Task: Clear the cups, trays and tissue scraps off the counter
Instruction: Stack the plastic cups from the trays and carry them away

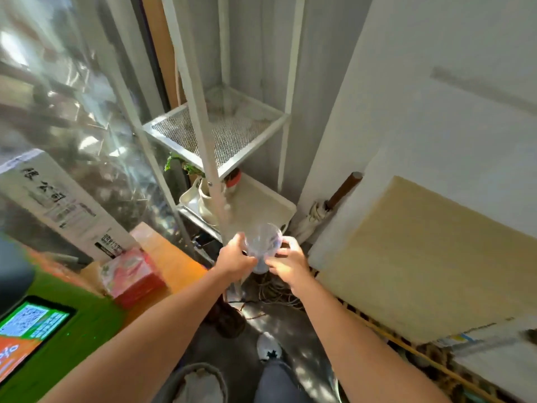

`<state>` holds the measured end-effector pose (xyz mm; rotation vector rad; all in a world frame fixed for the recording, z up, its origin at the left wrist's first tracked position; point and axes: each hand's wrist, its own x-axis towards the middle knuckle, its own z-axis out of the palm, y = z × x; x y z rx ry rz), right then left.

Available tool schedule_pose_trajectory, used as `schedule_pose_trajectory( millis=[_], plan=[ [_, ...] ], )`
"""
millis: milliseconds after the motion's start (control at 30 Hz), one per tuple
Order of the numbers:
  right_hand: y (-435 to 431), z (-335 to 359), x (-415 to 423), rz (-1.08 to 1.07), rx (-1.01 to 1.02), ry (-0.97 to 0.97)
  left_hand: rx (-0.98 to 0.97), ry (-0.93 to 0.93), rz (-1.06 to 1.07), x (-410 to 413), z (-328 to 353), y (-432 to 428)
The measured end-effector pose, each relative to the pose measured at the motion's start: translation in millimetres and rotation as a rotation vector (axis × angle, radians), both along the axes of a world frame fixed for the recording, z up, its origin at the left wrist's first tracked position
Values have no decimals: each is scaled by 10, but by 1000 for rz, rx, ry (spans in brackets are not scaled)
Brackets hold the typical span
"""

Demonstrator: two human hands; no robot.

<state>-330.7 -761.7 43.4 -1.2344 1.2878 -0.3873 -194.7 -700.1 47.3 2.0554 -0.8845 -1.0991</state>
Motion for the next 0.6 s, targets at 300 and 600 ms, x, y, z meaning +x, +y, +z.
schedule_pose_trajectory(
  millis=[300, 600],
  plan=[
    [-1486, -671, 429, 164, 118, 52, 39, 52, 292, 149, -446, -1236],
    [-1842, -1029, 633, 327, 137, 190, 137, 30, 397, 199, -779, -1578]
  ],
)
